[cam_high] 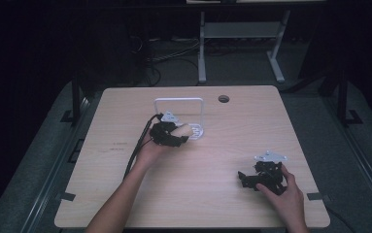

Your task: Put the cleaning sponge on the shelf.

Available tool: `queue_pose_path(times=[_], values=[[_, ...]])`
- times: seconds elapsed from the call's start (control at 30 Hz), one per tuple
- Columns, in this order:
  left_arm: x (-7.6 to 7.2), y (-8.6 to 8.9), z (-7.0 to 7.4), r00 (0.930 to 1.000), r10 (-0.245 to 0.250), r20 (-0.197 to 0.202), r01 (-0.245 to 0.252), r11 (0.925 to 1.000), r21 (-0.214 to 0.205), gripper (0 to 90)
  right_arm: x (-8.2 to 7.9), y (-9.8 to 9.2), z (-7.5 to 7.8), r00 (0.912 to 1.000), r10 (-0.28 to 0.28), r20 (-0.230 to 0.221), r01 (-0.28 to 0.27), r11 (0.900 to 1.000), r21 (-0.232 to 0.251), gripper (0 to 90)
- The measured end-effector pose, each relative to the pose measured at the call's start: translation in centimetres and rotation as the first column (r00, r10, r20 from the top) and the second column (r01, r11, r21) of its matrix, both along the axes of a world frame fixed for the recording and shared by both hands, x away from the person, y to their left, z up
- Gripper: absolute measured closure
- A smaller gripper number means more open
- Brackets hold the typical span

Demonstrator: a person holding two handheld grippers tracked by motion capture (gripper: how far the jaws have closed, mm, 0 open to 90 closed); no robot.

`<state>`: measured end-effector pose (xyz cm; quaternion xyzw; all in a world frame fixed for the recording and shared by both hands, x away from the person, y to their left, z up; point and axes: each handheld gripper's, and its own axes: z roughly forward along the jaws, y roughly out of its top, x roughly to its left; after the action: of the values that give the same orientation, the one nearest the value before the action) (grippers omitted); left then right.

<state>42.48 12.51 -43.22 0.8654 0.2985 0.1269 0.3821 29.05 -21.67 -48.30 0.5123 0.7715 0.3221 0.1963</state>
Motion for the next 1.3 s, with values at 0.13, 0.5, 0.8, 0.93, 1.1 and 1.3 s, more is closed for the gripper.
queue_pose_path(times=[0.13,0.5,0.8,0.93,1.1,1.3], values=[[0.5,-0.4,-0.3,0.9998,0.004,-0.022,-0.004,1.0,0.004,40.7,0.0,0.0,0.0,1.0,0.0,0.0,0.0,1.0,0.0,0.5],[2.3,-1.7,-1.3,0.9992,0.026,-0.03,-0.025,0.999,0.037,40.6,0.0,0.0,0.0,1.0,0.002,0.0,-0.002,1.0,0.0,0.5],[2.8,-2.1,-2.0,0.9986,0.037,-0.037,-0.035,0.9978,0.057,40.6,0.0,0.0,0.0,1.0,0.003,0.0,-0.003,1.0,0.0,0.5],[2.9,-2.2,-2.3,0.9984,0.038,-0.043,-0.036,0.9976,0.059,40.5,0.0,0.0,0.0,1.0,0.003,0.0,-0.003,1.0,0.0,0.6],[3.0,-2.2,-2.5,0.9986,0.031,-0.043,-0.028,0.9966,0.077,40.0,0.0,0.0,0.0,1.0,0.003,0.0,-0.003,1.0,0.0,0.6],[2.9,-2.2,-2.5,0.9989,0.031,-0.036,-0.028,0.9961,0.084,36.4,0.0,0.0,0.0,1.0,0.003,0.0,-0.003,1.0,0.0,0.5]])
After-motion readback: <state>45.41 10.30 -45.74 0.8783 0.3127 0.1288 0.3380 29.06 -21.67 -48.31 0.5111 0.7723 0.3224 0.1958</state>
